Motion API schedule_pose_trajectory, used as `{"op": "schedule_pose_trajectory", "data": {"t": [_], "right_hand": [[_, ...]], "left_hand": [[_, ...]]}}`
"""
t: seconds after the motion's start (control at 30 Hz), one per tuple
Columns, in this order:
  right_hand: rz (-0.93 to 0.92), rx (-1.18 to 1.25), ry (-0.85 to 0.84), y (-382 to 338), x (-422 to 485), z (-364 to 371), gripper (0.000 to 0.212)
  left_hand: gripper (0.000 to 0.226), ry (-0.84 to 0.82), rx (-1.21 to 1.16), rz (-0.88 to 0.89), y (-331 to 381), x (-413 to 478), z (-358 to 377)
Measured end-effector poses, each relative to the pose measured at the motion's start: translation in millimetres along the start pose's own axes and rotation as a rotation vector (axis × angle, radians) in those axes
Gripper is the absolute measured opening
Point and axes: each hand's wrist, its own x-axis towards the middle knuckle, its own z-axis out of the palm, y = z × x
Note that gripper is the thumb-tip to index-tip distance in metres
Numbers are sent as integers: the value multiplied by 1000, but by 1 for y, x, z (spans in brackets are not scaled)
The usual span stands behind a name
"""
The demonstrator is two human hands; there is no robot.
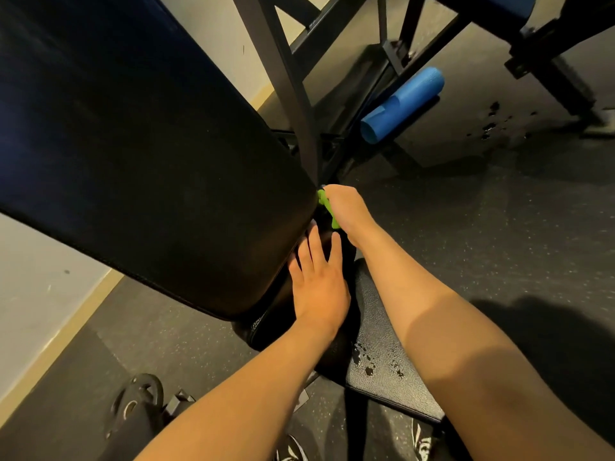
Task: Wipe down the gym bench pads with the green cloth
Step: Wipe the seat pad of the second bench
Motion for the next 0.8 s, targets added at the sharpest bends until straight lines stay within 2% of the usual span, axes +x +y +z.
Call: {"op": "schedule_pose_trajectory", "data": {"t": [0.07,0.13,0.23,0.37,0.43,0.53,0.63,0.73,0.8], "right_hand": [[13,3,-5,13,0,-1,23],[61,38,58,35,-1,-2,25],[199,109,138,59,2,-6,30],[336,144,144,67,2,-11,31],[306,178,127,62,2,-10,31],[129,237,64,34,-2,-6,25],[16,197,27,15,-9,-1,23],[27,182,46,33,-9,-5,39],[90,112,119,54,-9,-5,40]], "left_hand": [[80,4,3,-12,1,1,2],[79,11,-2,-24,2,2,3],[80,10,-1,-19,3,3,3],[82,12,0,-20,2,3,1],[82,-6,-4,-10,2,1,1],[80,2,-5,2,1,1,1],[80,2,-33,-13,1,2,2],[81,11,-30,-20,1,0,0],[80,-15,-45,-14,2,0,-1]]}}
